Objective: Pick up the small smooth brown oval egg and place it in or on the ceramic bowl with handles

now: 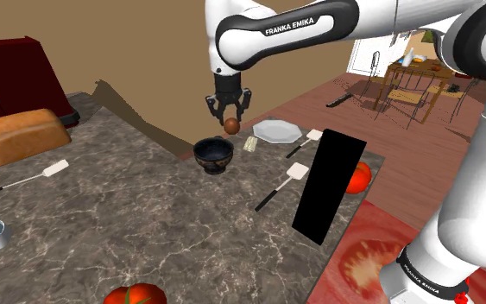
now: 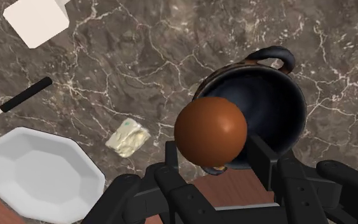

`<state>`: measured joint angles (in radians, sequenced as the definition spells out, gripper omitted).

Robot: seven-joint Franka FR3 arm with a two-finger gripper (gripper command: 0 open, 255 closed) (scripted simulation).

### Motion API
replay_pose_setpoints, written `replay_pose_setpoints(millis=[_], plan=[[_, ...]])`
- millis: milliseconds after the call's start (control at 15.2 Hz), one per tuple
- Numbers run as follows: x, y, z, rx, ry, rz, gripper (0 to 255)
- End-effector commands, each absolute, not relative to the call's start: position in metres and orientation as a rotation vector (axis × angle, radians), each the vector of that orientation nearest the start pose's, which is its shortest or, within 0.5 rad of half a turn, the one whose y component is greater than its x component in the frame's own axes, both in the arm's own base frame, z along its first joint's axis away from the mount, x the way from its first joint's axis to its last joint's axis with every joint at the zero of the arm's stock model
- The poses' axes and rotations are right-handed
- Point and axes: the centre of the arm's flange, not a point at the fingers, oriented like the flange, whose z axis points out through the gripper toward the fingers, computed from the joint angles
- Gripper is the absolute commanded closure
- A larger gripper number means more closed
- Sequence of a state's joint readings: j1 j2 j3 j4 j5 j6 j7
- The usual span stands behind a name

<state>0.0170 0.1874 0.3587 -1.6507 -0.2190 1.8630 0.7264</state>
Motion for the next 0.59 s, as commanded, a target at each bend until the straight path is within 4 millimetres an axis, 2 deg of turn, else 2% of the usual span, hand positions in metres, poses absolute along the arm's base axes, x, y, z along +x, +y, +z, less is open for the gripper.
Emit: replay_pose_setpoints(millis=[0,198,528], plan=[[0.612,0.215,0.508,-3.204,0.485,-0.176,255],[0.641,0.237,0.509,-3.204,0.485,-0.176,255],[0.641,0.237,0.483,-3.204,0.485,-0.176,255]])
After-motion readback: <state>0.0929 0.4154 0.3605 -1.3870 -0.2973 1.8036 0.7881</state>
